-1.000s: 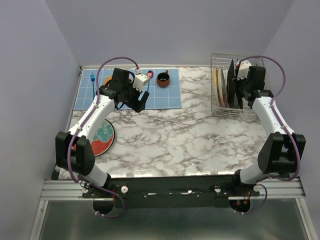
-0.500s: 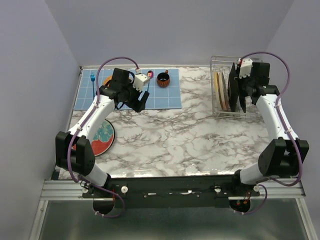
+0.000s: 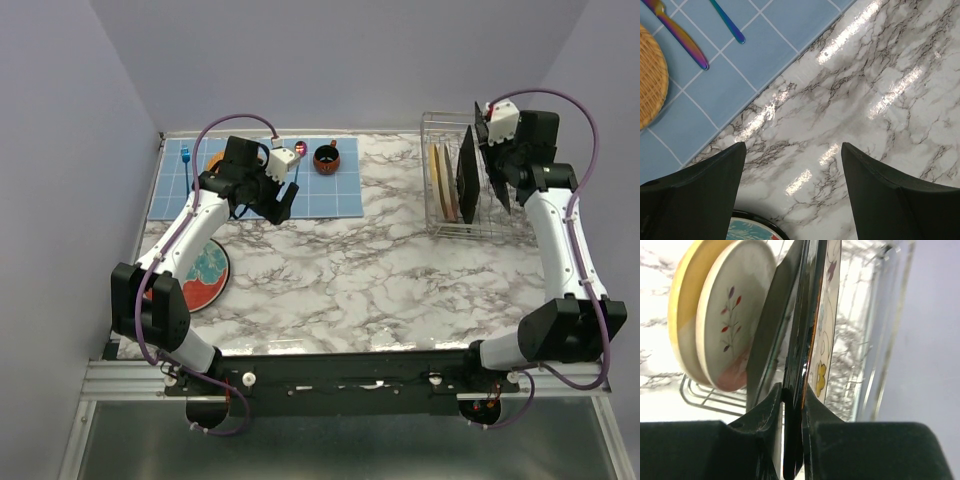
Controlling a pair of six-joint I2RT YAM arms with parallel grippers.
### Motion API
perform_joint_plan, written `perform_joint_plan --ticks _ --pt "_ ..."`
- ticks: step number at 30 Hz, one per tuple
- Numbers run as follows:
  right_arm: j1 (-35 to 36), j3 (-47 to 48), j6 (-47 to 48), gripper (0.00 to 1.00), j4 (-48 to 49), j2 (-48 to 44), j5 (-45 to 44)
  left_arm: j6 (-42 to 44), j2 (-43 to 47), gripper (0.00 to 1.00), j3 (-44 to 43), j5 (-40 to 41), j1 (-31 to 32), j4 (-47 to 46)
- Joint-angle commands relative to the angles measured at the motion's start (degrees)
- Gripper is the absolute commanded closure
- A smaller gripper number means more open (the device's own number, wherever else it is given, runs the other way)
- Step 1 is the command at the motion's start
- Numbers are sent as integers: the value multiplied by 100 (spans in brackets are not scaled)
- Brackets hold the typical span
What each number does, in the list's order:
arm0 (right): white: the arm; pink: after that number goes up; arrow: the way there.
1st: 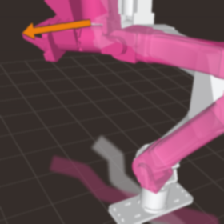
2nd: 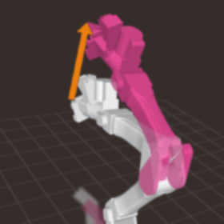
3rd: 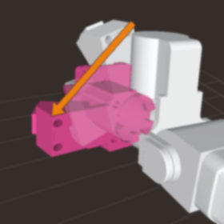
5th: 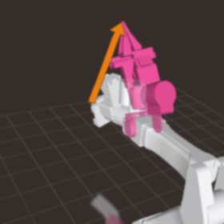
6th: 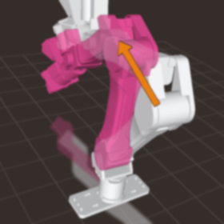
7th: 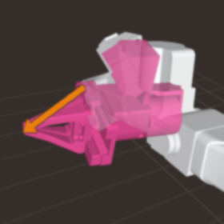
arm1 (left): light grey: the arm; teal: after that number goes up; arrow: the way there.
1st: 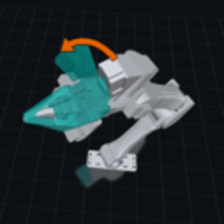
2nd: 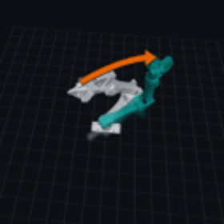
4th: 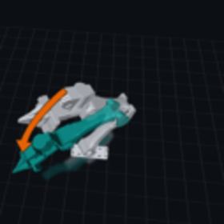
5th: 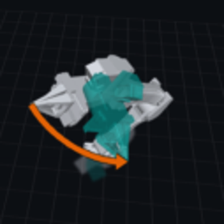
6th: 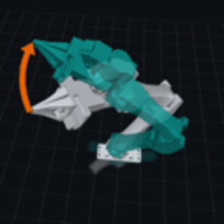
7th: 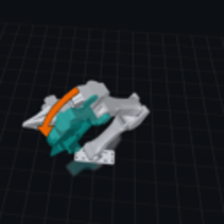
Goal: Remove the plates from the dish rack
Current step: Unload the plate from the dish rack.
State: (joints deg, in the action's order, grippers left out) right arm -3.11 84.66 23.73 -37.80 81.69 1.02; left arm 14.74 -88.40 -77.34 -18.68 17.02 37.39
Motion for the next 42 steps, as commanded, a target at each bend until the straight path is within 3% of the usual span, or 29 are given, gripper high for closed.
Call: perform_joint_plan --ticks 1,10,20,24,36,40,42 --pt "-40 779 475 99 863 -593 -374 -41 95 14 26 -75 21 -30" --pt "-40 1613 1019 99 301 -760 -427 -130 -72 15 -219 -294 21 110" --pt "293 1782 2766 99 -219 -1163 -48 -296 -292 13 -633 -822 21 435" --pt "1284 1378 3287 99 -61 -1419 -453 -314 -380 13 -870 -804 21 621" --pt "3218 1061 3894 99 159 -1656 -1437 -358 -336 13 -923 -742 12 577" --pt "4010 834 4140 99 299 -1709 -1955 -384 -344 13 -976 -1294 -163 594" --pt "4492 484 4350 99 448 -1849 -2272 -306 -423 13 -1177 -2005 -277 848"
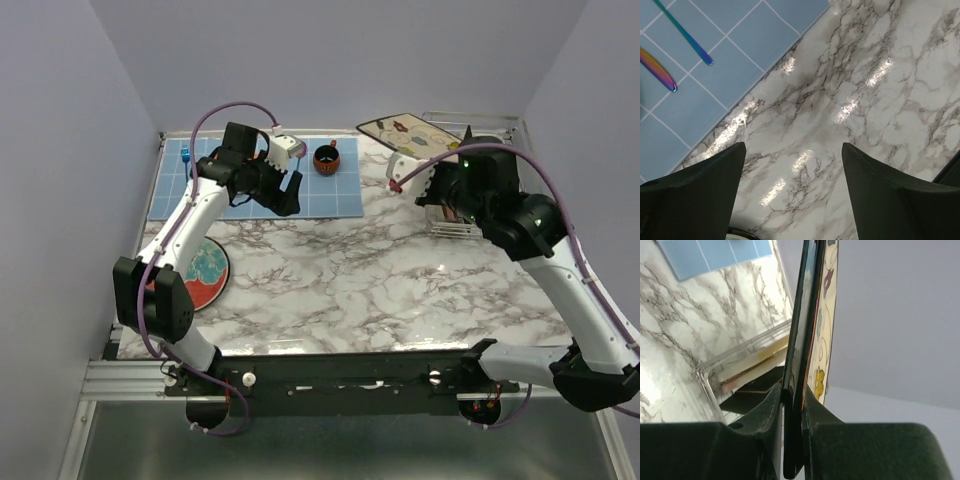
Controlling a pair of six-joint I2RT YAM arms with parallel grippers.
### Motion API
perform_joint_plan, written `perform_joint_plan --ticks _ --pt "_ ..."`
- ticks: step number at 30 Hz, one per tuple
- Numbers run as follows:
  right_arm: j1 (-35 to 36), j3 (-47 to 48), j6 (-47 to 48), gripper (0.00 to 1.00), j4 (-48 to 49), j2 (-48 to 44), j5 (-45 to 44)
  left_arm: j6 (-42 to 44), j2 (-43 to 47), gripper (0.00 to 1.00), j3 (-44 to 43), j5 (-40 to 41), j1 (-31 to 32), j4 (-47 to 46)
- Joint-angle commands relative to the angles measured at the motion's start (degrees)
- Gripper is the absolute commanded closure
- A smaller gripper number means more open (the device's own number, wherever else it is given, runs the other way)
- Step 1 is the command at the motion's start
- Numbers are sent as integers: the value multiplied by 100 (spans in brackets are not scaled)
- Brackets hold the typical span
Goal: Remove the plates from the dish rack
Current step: Unload the plate from the dish rack.
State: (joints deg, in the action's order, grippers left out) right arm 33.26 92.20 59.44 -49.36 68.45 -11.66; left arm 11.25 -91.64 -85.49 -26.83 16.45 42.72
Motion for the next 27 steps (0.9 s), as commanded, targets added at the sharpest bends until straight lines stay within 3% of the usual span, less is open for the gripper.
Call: perform_joint_plan --ticks 1,3,10,17,21,27 --pt "1015 -421 875 99 1814 -569 -1135 175 -187 13 -458 -1480 -291 438" --pt "1427 -885 1130 99 2017 -744 -1452 229 -302 13 -721 -2298 -519 816" --pt "1851 -1817 1236 99 2368 -1130 -1796 290 -854 13 -1591 -3521 -1090 1765" --pt "2071 -3233 1683 99 3686 -1675 -2243 1599 -2270 14 -3306 -4716 -1407 4434" --pt "2281 -4146 2132 99 4592 -1913 -2402 1600 -2490 14 -3193 -4806 -1381 4429" --pt "2589 -4703 2765 99 5744 -1923 -2490 1574 -2649 14 -3122 -4665 -1363 4429"
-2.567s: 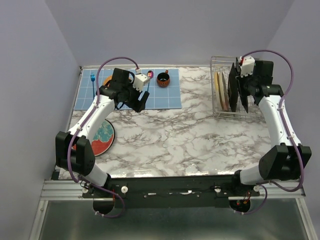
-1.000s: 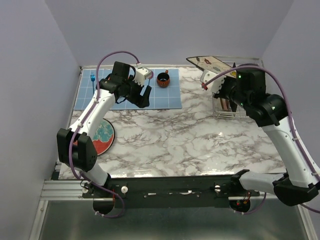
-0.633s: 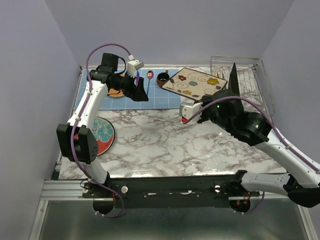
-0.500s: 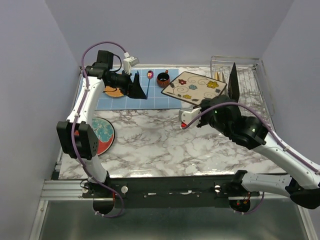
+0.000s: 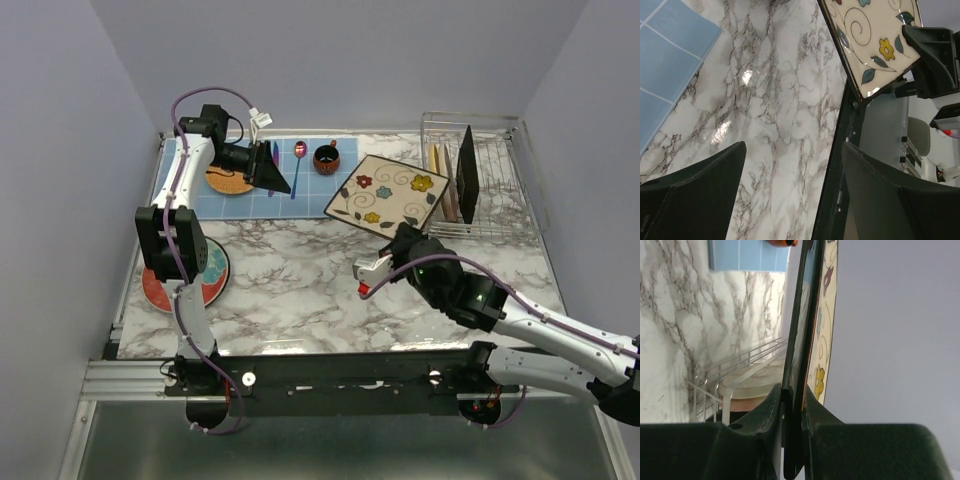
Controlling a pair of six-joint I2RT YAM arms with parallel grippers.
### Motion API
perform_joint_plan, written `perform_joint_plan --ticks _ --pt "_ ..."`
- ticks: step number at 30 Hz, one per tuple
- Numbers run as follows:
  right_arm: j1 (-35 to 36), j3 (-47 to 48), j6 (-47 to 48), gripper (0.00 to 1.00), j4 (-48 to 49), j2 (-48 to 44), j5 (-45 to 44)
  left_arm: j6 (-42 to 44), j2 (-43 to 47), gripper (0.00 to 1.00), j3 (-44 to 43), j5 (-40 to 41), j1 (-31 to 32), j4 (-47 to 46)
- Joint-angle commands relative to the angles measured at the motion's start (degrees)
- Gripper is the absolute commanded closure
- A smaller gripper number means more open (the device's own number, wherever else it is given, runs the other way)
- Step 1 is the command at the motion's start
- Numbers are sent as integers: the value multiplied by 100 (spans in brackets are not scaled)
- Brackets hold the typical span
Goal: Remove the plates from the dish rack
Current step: Unload the plate from the dish rack.
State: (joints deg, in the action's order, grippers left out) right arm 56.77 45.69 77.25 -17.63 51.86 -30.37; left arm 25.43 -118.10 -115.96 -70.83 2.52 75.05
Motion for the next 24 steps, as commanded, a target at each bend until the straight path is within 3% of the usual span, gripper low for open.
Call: perform_joint_plan --ticks 1,10,24 --pt "307 -95 1054 99 2780 -229 -628 155 7 14 -93 -256 29 1188" --pt "668 -236 1494 99 3493 61 -558 -415 -11 15 -277 -142 195 784" --pt "783 -482 1433 99 3529 132 -479 -2033 16 15 -691 -160 433 -675"
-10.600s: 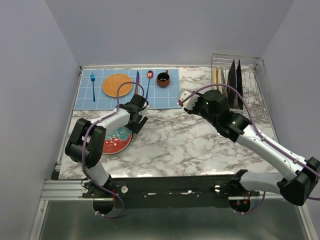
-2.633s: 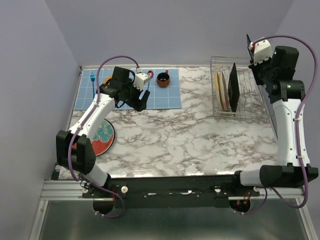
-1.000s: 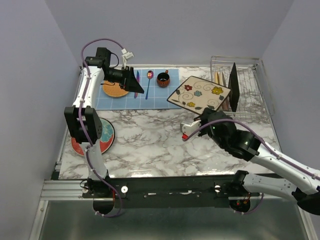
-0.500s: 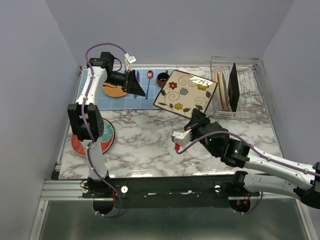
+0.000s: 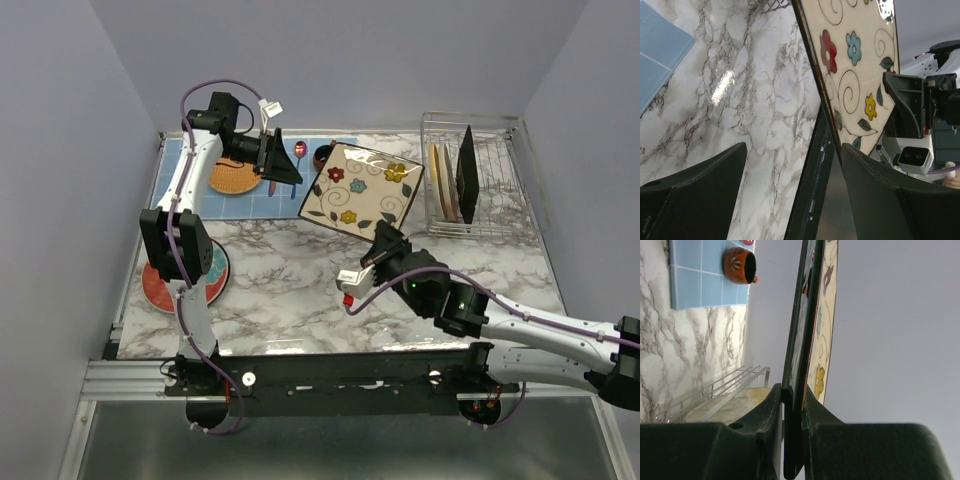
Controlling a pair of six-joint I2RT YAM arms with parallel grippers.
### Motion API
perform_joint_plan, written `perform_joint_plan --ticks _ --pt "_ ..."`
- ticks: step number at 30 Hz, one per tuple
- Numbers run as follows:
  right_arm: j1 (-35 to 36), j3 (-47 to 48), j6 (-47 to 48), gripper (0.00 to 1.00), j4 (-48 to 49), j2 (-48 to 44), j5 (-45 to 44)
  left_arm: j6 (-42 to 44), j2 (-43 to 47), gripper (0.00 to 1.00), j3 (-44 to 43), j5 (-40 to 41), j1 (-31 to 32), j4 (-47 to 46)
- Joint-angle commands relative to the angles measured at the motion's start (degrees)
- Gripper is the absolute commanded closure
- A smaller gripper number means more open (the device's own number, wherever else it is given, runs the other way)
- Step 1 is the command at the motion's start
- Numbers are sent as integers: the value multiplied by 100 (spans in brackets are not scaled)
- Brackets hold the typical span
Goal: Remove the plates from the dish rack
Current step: Unload the plate from the dish rack.
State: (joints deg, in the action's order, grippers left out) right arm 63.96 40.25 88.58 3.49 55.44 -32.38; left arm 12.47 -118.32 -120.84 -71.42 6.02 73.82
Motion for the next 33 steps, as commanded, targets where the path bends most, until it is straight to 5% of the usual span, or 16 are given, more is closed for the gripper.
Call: perform_joint_plan --ticks 1,27,33 --pt "55 62 292 99 1418 -209 -269 -798 3 16 -273 -109 118 -605" --pt "248 246 670 99 1972 169 -163 -1897 -841 17 -907 -522 804 -1616" --pt "318 238 758 99 2095 239 -111 -1871 -850 23 -837 -549 962 -1643"
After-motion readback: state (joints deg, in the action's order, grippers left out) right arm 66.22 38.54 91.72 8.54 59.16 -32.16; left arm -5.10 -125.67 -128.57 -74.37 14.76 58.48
